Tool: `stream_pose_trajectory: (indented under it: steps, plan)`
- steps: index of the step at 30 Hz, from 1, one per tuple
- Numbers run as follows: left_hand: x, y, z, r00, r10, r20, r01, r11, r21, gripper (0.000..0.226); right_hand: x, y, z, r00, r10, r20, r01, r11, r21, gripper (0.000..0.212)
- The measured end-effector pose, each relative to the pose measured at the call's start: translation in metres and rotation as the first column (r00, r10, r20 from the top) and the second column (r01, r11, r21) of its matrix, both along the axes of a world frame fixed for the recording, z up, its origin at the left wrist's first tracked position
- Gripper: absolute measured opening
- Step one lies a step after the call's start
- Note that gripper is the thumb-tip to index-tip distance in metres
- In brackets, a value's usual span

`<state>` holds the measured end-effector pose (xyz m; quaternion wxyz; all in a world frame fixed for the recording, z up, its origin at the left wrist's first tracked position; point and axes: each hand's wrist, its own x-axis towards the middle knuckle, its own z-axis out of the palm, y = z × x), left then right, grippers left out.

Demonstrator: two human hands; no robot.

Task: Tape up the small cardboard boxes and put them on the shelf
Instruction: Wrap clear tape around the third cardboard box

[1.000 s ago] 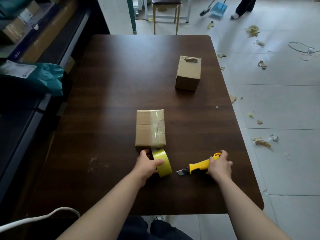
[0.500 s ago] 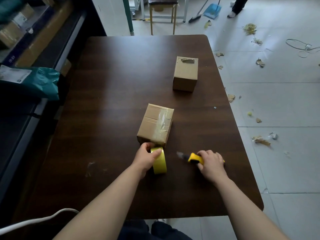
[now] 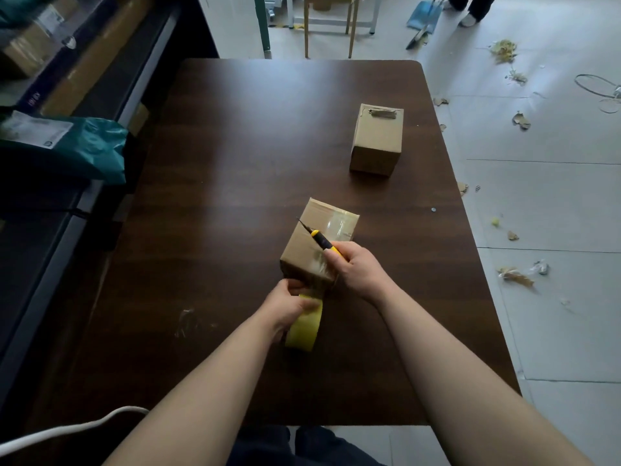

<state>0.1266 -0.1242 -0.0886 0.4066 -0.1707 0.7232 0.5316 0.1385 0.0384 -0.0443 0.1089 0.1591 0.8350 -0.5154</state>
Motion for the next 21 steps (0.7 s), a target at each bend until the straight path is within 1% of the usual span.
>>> stream_pose_trajectory:
  steps: [2,4,7,9,12,15,17,18,19,21]
  plan:
    - [0.003,-0.006,-0.003,0.997,0.015,0.073,-0.014,1.0,-0.023,0.039,-0.002,0.0,0.003,1.0,-0.004,0.017,0.004,1.0,-0.02,0.026]
    - [0.005,-0.008,-0.004,0.993,0.036,0.109,-0.033,0.999,-0.023,0.036,-0.002,-0.002,0.006,1.0,-0.004,0.013,0.004,1.0,-0.017,0.027]
    - [0.004,-0.005,-0.006,0.999,0.009,0.053,-0.007,0.999,-0.032,0.032,-0.001,-0.002,0.006,1.0,-0.002,0.008,0.002,1.0,0.019,0.028]
    - [0.004,-0.002,-0.004,1.0,0.002,-0.002,-0.002,1.0,-0.003,0.027,-0.001,-0.002,0.007,1.0,0.008,-0.001,-0.008,1.0,0.018,0.026]
    - [0.007,0.001,-0.002,0.999,0.003,-0.049,-0.001,0.999,0.04,0.026,0.005,0.0,0.011,0.999,0.009,-0.035,-0.008,1.0,0.024,0.023]
    - [0.008,0.0,0.003,0.994,0.038,-0.106,-0.033,0.998,0.056,0.01,0.02,0.009,0.019,0.998,-0.013,-0.066,0.016,0.999,0.05,0.027]
    - [0.009,0.001,0.004,0.99,0.068,-0.121,-0.058,0.995,0.087,0.004,0.038,0.017,0.031,0.999,-0.016,-0.044,0.021,0.993,0.116,0.03]
    - [0.009,0.002,0.004,0.991,0.069,-0.118,-0.057,0.993,0.102,0.003,0.048,0.019,0.038,1.0,-0.002,-0.01,0.003,0.983,0.185,0.03]
    - [0.01,0.003,0.005,0.991,0.062,-0.118,-0.048,0.992,0.117,0.004,0.057,0.02,0.044,0.999,0.026,0.039,-0.036,0.959,0.281,0.03]
    - [0.012,0.005,0.003,0.992,0.051,-0.113,-0.036,0.991,0.127,0.006,0.072,0.016,0.056,0.985,0.095,0.144,-0.152,0.872,0.466,0.03]
